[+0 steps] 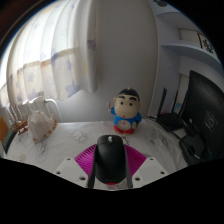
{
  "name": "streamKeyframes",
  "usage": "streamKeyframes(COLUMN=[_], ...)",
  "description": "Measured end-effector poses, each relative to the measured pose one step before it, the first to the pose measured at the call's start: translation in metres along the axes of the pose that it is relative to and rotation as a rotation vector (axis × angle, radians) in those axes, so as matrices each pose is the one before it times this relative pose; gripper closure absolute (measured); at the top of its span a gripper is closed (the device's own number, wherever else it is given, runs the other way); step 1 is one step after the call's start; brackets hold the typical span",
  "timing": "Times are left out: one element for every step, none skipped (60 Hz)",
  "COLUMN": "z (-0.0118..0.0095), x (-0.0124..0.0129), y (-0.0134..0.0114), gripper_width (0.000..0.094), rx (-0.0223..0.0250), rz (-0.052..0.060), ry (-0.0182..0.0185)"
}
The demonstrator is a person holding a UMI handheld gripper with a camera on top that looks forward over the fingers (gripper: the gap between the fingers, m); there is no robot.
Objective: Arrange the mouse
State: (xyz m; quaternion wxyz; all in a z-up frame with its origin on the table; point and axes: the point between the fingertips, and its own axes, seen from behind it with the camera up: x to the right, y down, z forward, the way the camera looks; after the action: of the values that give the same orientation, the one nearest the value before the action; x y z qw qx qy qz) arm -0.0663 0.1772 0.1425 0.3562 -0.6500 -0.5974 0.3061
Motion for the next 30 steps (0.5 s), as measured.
streamKeyframes(z=[0.00214,0.00254,0.00296,0.00374,0.00411,0.00442,0.00452,0.00475,0.00532,0.00536,0.00536,0.00497,0.00525,0.00361,0.00433,0.00401,0.00323,0.00239,0.00122,0.00051,-0.00062,-0.00144,-0.00310,-0.00399,-0.00462,-0.00554,-0.00584,-0.00675,-0.00766,-0.00860], x=[0.01176,0.01290,0.00999,0.00994,0.00837,0.00800,0.00739,0.00604,0.00492,0.00421,0.00325,0.00288,0.00283,0.00292,0.00242,0.00168,0.00120,0.00070,0.00068,0.00013,0.00018,0.00042,0.00068,0.00040,0.00070,0.00138,0.00212,0.00202,0.00166,0.00108], y=[0.00831,0.00830,0.00816,0.00878,0.00982,0.01013,0.00967,0.00867,0.00782,0.00743,0.00690,0.00708,0.00682,0.00743,0.00693,0.00626,0.00493,0.00423,0.00370,0.00167,0.00064,-0.00055,-0.00193,-0.00262,-0.00376,-0.00451,-0.00450,-0.00440,-0.00411,-0.00354], gripper_width=[0.0503,0.0501,0.0501,0.0499,0.0501,0.0502,0.0502,0.0500,0.0500,0.0501,0.0501,0.0500,0.0499,0.0499,0.0496,0.0491,0.0478,0.0463,0.0456,0.0429,0.0398,0.0358,0.0305,0.0224,0.0133,0.0057,0.0080,0.0100,0.0097,0.0087], rx=[-0.01160,-0.00706,-0.00893,-0.00954,-0.01319,-0.01576,-0.01484,-0.01157,-0.00836,-0.00582,-0.00377,-0.00301,-0.00653,-0.01380,-0.01450,-0.01391,-0.01249,-0.01224,-0.01274,-0.00716,-0.00544,-0.00023,0.00156,0.00129,0.00465,0.00502,0.00482,0.00254,0.00013,-0.00321], rz=[0.0032,0.0057,0.0091,0.0054,0.0019,-0.0010,0.0013,0.0043,0.0041,0.0028,0.0030,0.0040,0.0018,-0.0016,-0.0051,-0.0049,-0.0022,0.0012,0.0033,0.0015,0.0016,0.0026,0.0005,-0.0006,-0.0001,0.0017,0.0035,0.0050,0.0082,0.0101], ry=[0.01223,0.00827,0.00946,0.00766,0.00583,0.00518,0.00481,0.00390,0.00201,0.00029,-0.00179,-0.00099,-0.00227,0.00053,-0.00055,-0.00157,-0.00254,-0.00315,-0.00132,-0.00365,-0.00242,0.00512,0.00150,0.00118,0.00243,0.00537,0.00979,0.00892,0.00989,0.00808])
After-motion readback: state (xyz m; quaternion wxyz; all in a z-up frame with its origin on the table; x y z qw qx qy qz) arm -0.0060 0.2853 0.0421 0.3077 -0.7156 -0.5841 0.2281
